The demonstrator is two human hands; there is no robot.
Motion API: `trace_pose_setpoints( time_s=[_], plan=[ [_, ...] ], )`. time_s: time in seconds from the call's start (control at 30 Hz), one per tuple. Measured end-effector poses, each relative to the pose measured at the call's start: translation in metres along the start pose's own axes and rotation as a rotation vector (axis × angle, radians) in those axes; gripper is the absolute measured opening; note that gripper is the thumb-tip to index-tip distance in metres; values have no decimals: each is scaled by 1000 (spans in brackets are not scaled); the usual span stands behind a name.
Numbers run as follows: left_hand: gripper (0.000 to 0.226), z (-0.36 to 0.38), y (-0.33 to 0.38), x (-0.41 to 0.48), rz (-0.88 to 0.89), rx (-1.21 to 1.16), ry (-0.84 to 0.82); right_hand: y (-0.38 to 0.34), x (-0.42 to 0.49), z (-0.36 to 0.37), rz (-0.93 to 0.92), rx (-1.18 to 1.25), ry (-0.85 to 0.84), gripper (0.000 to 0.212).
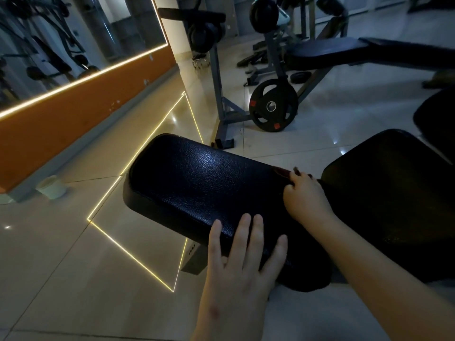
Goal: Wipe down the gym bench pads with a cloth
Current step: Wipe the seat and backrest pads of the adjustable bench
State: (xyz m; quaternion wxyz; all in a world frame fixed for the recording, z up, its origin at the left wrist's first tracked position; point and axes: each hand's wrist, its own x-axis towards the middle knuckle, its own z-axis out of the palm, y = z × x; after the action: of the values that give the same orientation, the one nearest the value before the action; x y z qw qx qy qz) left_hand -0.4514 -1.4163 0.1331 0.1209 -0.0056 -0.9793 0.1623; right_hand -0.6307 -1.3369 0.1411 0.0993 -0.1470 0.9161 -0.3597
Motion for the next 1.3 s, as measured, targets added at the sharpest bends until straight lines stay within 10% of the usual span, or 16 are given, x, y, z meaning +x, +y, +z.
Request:
trace_pose_setpoints(
  time_s=[0.23,0.5,0.73,1.13,1.3],
  plan=[
    [66,2,2,-4,2,-27,50,-88,16,6,-144,20,-46,21],
    [105,-3,3,5,-29,-88,-48,-208,28,8,-422,354,-362,17],
    [80,7,4,-4,-39,-55,104,-150,32,2,-626,215,-311,31],
    [66,12,5,-8,-19,129,197,-25,17,-1,-264,166,-45,38],
    [16,9,5,-2,16,-27,371,-65,-18,7,-516,99,-76,51]
  ],
)
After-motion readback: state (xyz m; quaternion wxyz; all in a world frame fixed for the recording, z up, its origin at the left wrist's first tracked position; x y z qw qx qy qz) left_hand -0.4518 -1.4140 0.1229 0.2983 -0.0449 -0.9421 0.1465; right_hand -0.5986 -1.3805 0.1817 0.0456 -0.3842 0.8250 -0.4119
